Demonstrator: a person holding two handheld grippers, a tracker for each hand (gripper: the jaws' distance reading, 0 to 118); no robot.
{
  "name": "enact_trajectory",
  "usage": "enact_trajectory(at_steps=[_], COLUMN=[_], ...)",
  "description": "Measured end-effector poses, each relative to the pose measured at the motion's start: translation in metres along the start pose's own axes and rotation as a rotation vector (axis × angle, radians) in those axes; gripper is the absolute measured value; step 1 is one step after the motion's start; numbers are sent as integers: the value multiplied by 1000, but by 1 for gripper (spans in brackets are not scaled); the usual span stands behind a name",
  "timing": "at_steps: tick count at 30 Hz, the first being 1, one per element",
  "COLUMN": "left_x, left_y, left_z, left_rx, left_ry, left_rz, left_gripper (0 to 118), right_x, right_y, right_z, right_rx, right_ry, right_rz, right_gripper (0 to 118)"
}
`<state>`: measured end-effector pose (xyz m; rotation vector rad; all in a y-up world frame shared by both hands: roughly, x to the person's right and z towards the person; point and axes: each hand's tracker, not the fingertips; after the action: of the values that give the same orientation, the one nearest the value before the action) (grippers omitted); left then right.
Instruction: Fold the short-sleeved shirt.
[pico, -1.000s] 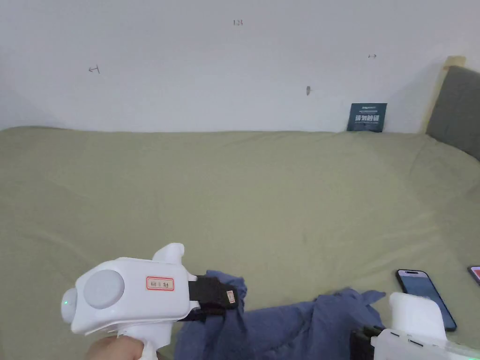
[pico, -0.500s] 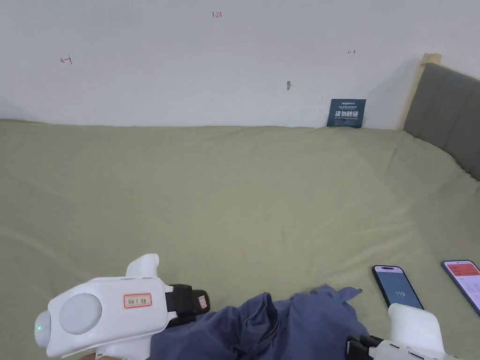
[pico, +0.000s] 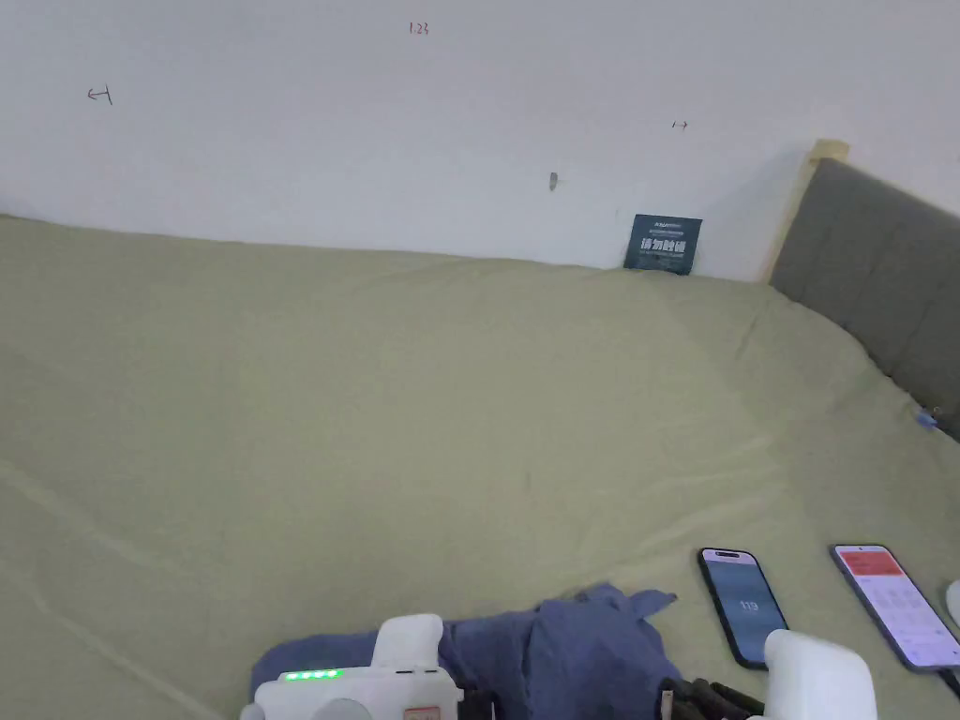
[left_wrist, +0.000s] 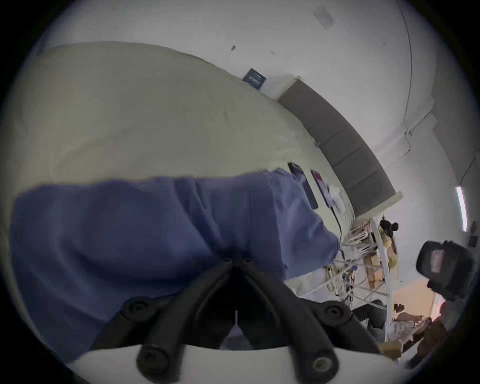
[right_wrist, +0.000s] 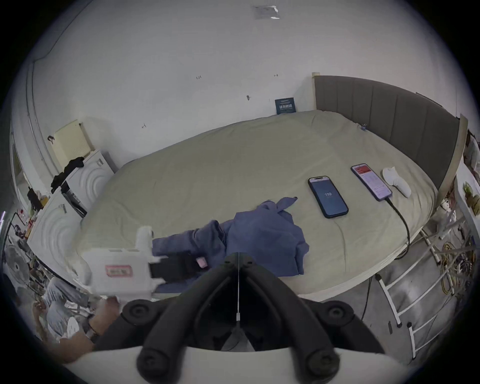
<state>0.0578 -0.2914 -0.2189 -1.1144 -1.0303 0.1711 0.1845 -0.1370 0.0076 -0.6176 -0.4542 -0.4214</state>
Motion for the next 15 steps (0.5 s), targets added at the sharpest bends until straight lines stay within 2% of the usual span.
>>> enact_trajectory(at_steps=[2, 6, 10, 15], left_x=[8, 9, -17, -93], left_y=[-6, -3, 13, 25], left_z=[-9, -5, 61, 150], left_rx=[-17, -6, 102, 132], left_ry=[-57, -76, -194, -146], left_rz=[22, 31, 115, 135], left_gripper=[0, 0, 0, 0], right_x=[2, 6, 6, -1], right_y=[3, 6, 6, 8], right_z=[3, 6, 6, -9], right_rx=[13, 26, 23, 9], right_ry=[-10, -20, -24, 3], right_rz=[0, -6, -9, -11], right_gripper=[3, 3, 3, 3])
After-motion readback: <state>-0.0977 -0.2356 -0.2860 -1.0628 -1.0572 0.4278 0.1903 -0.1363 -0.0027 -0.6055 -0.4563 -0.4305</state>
